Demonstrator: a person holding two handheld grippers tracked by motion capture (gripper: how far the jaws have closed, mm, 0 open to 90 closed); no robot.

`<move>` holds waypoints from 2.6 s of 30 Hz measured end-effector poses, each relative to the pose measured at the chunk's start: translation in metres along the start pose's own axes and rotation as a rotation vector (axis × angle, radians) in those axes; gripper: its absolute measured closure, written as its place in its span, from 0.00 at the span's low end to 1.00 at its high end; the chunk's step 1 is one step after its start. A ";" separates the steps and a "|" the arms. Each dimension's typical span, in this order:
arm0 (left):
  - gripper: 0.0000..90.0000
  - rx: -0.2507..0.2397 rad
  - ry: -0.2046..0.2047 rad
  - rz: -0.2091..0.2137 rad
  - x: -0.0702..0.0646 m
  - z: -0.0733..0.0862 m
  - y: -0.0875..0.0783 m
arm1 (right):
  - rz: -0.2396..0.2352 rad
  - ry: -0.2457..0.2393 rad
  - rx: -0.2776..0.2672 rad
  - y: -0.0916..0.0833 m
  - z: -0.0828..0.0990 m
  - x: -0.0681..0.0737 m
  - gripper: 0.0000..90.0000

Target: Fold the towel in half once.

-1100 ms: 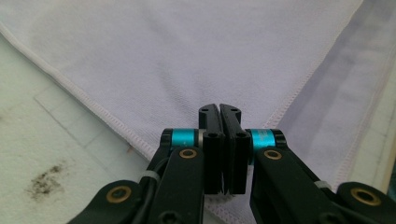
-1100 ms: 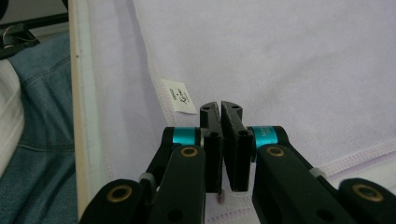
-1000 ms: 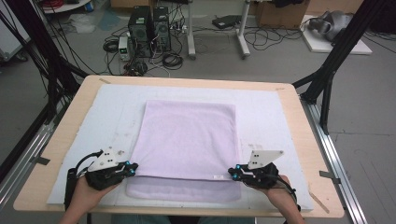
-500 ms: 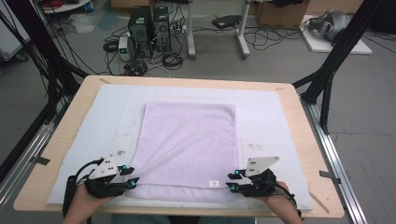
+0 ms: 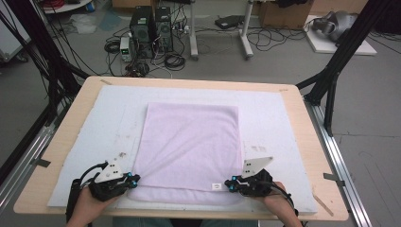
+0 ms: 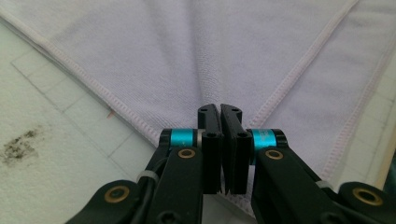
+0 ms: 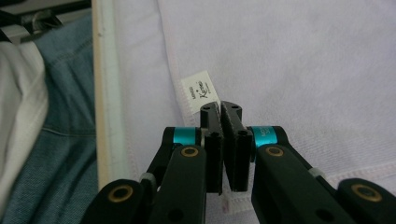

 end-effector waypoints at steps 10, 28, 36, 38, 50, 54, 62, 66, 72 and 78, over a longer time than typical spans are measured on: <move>0.96 -0.069 0.036 0.009 -0.011 -0.028 -0.030 | 0.020 -0.039 -0.100 -0.046 -0.022 0.012 0.98; 0.79 0.023 0.009 0.061 -0.019 0.014 -0.010 | 0.028 0.062 -0.002 -0.014 0.012 -0.012 0.71; 0.65 -0.005 -0.010 0.026 -0.013 0.008 -0.011 | 0.046 0.086 0.010 -0.013 0.020 -0.017 0.70; 0.62 -0.025 -0.024 0.017 -0.008 0.003 -0.011 | 0.050 0.090 -0.001 -0.014 0.015 -0.019 0.68; 0.49 -0.071 -0.094 -0.010 0.026 -0.020 0.005 | 0.163 0.133 -0.078 -0.016 -0.017 -0.056 0.46; 0.45 -0.081 -0.126 -0.019 0.037 -0.028 0.010 | 0.199 0.163 -0.122 -0.020 -0.025 -0.069 0.42; 0.42 -0.093 -0.139 -0.059 0.055 -0.046 0.013 | 0.192 0.222 -0.129 -0.026 -0.040 -0.091 0.30; 0.43 -0.098 -0.142 -0.069 0.061 -0.053 0.013 | 0.195 0.222 -0.113 -0.025 -0.045 -0.095 0.28; 0.43 -0.107 -0.136 -0.076 0.065 -0.059 0.013 | 0.194 0.210 -0.106 -0.025 -0.051 -0.095 0.28; 0.43 -0.077 -0.142 -0.074 0.069 -0.056 0.020 | 0.177 0.201 -0.080 -0.019 -0.053 -0.093 0.29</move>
Point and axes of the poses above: each handheld gripper's, and its own axes: y roughly forward along the jaws, z roughly out of its underside, x roughly to its left, the point moved 8 cm from there along y, roughly forward along the jaws, and after that the axes turned 5 degrees about y, right-handed, at the moved point
